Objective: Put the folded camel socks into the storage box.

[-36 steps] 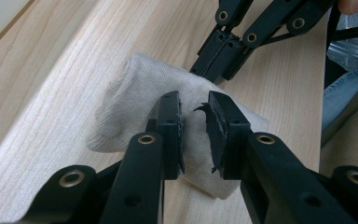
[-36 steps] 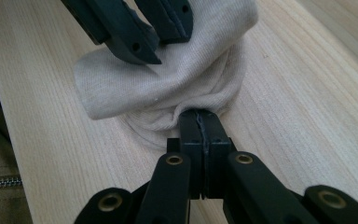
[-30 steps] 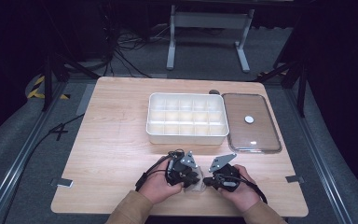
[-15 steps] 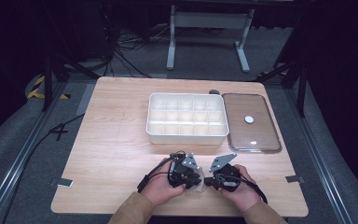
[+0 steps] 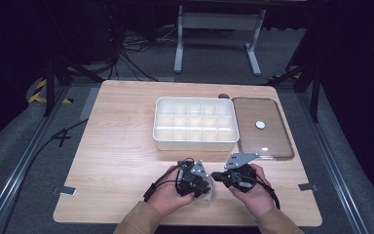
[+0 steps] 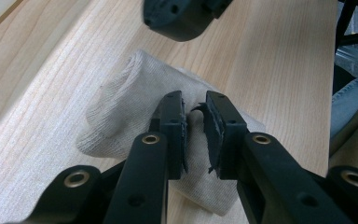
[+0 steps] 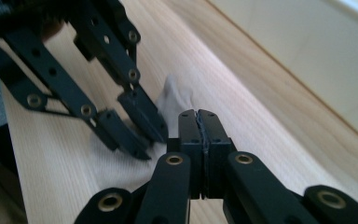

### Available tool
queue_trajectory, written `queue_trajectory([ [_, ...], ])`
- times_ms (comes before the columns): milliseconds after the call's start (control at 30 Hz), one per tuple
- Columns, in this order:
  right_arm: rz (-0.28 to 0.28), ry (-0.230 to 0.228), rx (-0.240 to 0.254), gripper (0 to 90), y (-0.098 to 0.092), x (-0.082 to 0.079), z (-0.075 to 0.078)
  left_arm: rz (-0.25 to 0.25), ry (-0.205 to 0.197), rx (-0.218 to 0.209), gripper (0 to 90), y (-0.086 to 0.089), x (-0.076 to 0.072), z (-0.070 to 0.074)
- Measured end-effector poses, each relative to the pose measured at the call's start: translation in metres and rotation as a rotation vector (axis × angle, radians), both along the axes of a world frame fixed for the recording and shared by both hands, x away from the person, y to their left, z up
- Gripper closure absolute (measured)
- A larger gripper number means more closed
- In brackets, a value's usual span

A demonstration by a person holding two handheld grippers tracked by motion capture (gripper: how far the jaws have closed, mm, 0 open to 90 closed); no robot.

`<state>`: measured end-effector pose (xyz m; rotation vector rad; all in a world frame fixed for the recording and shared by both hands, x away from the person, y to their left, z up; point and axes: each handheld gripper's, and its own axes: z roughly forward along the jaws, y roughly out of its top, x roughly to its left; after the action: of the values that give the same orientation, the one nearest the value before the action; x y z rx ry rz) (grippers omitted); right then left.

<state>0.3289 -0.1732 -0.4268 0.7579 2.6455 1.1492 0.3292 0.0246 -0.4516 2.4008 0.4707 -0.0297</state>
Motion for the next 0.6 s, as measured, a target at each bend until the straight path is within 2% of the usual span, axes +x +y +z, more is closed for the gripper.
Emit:
queue_trajectory([
  [100,0.020,0.002,0.016,89.8,0.006,0.003,-0.002,-0.002,-0.005,-0.001,77.7,0.000,0.000,0.000],
  [300,0.023,0.027,0.005,89.8,0.012,0.007,-0.011,-0.005,-0.015,0.001,77.7,0.000,-0.001,0.000],
  [467,0.010,0.054,-0.009,89.8,0.010,0.010,-0.018,-0.003,-0.014,-0.001,77.7,0.000,-0.001,0.000],
  [600,0.009,0.069,-0.042,89.8,0.011,0.012,-0.026,-0.003,-0.011,-0.001,77.5,0.000,-0.002,0.000],
])
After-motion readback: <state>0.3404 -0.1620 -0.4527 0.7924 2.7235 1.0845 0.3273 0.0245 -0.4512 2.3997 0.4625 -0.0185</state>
